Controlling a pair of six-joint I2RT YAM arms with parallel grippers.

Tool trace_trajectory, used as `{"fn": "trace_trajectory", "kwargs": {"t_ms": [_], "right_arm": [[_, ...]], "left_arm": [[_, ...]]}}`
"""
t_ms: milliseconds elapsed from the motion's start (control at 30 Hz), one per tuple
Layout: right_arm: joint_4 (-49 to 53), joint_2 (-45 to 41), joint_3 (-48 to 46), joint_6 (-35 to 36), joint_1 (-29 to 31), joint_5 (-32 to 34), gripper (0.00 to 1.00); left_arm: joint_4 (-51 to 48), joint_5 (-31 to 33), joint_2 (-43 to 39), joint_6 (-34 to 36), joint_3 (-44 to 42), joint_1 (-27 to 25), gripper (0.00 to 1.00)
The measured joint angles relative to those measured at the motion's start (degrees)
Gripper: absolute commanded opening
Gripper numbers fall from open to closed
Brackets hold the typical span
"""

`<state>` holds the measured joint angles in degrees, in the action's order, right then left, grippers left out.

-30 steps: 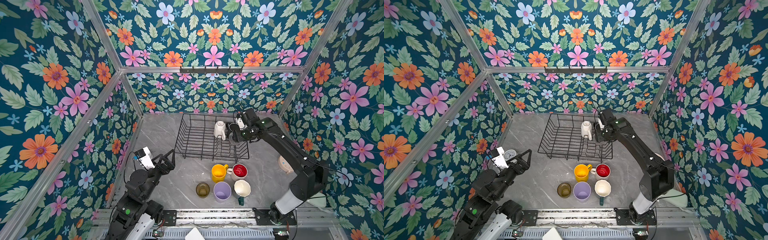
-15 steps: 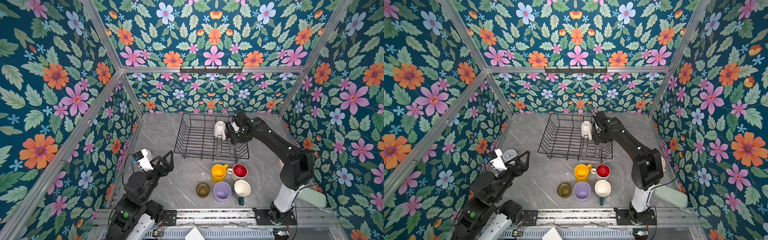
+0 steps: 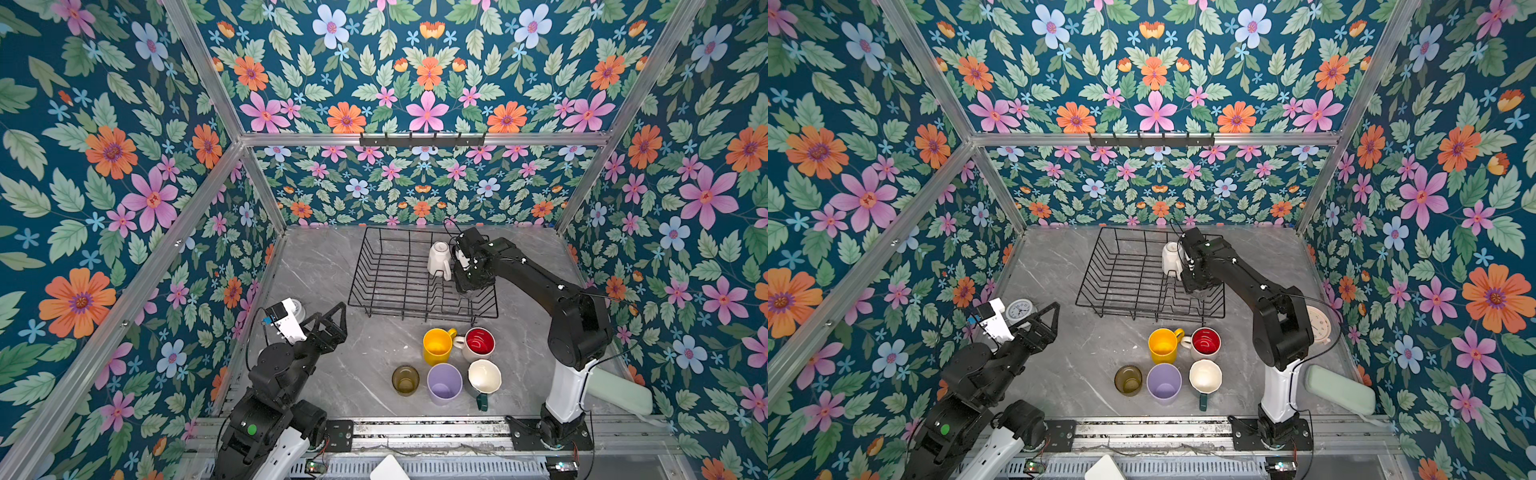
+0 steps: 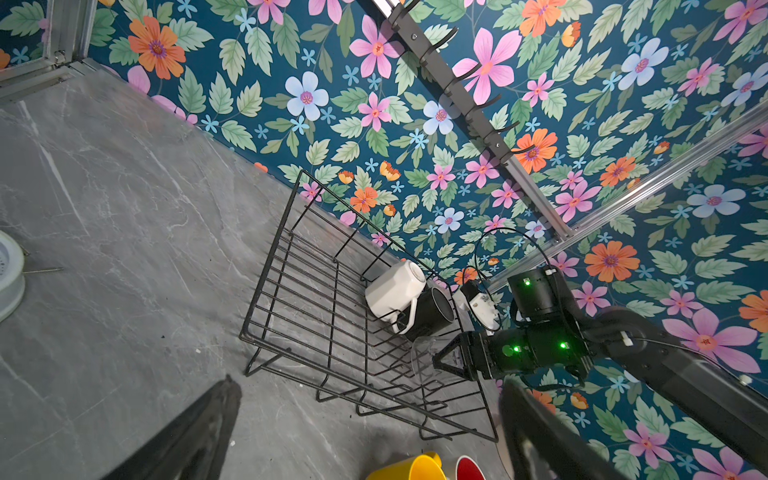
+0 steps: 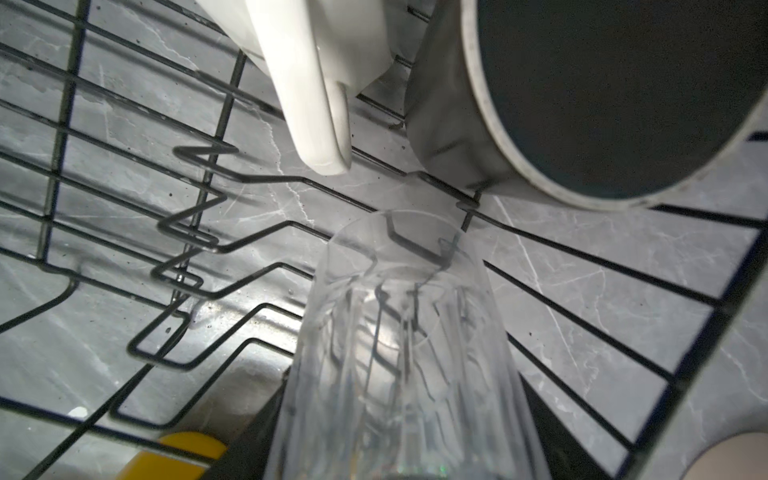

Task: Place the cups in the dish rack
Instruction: 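Lower the clear cup upside down beside the black mug and release it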

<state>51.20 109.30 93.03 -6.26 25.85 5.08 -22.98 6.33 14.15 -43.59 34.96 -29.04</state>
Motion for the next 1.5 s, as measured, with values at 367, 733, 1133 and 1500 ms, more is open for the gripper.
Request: {"fn": "trace_trajectory", "kwargs": {"t_ms": [367, 733, 1133, 1500], "right_arm": [[-1.86, 2.62, 0.02, -0.11, 0.39, 1.49, 0.0], [-3.19, 2.89, -0.55, -0.26, 0.46, 1.9, 0.53], [-2.95, 1.64, -2.01, -0.72, 0.35, 0.33, 0.8], [-1.6, -0.11, -1.95, -0.7, 0.35, -0.15, 0.75]], "left_arm": [[-0.37, 0.2, 0.09, 0.0, 0.0, 0.0, 1.0], [-1.03, 0.22, 0.48, -0.02, 0.0, 0.0, 1.0], [-0.98, 0.37, 1.09, -0.02, 0.0, 0.0, 1.0], [-0.76, 0.35, 2.05, -0.02, 0.13, 0.0, 1.0]]}}
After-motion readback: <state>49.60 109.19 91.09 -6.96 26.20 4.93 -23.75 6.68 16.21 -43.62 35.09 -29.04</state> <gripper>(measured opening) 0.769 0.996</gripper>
